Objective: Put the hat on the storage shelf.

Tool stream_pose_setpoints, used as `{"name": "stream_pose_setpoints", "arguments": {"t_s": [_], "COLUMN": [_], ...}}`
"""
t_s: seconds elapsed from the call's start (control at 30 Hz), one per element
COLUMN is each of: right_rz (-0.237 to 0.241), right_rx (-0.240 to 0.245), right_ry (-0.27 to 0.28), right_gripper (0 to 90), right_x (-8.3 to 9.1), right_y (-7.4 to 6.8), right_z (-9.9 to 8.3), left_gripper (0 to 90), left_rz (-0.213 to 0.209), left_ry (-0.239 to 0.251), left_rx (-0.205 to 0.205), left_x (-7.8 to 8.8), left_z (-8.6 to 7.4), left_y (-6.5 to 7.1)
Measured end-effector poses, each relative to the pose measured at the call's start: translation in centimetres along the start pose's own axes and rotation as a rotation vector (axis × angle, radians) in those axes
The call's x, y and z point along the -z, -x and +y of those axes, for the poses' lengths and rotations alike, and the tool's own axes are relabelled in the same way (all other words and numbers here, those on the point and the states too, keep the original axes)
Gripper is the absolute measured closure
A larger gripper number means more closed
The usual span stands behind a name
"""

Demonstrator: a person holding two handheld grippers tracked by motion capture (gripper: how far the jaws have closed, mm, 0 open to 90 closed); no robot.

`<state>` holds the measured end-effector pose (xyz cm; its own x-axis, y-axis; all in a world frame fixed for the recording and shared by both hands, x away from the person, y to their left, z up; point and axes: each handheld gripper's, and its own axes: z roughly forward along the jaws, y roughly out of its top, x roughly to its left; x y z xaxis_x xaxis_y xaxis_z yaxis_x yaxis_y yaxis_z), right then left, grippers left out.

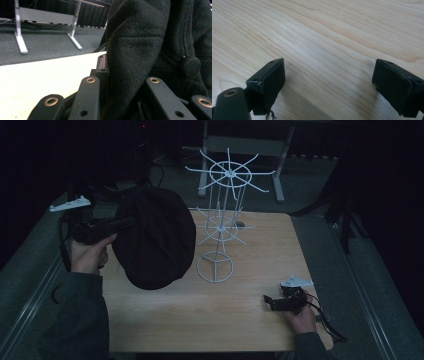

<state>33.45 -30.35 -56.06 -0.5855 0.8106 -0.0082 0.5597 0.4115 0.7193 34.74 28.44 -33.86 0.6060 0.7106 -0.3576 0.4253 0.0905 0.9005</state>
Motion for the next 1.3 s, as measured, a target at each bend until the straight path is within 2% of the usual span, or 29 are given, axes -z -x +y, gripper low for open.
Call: {"name": "stream_pose_setpoints", "arguments": {"t_s": [0.87,1.3], "right_rz": [0.0,0.0], "right_rx": [-0.001,-0.001], "right_ry": [0.0,0.0], "right_gripper": [11.1,11.1], "right_x": [0.0,0.0], "right_y": [0.0,0.0], "right_z": [0.0,0.0], "left_gripper": [76.0,76.0], "left_rz": [-0.083,-0.11], "left_ry": [0.043,0.052], "left_rx": [0.001,-0.024], "left_x": [0.3,0.4], "left_z": [0.7,1.5], "left_y": [1.0,2.0]}}
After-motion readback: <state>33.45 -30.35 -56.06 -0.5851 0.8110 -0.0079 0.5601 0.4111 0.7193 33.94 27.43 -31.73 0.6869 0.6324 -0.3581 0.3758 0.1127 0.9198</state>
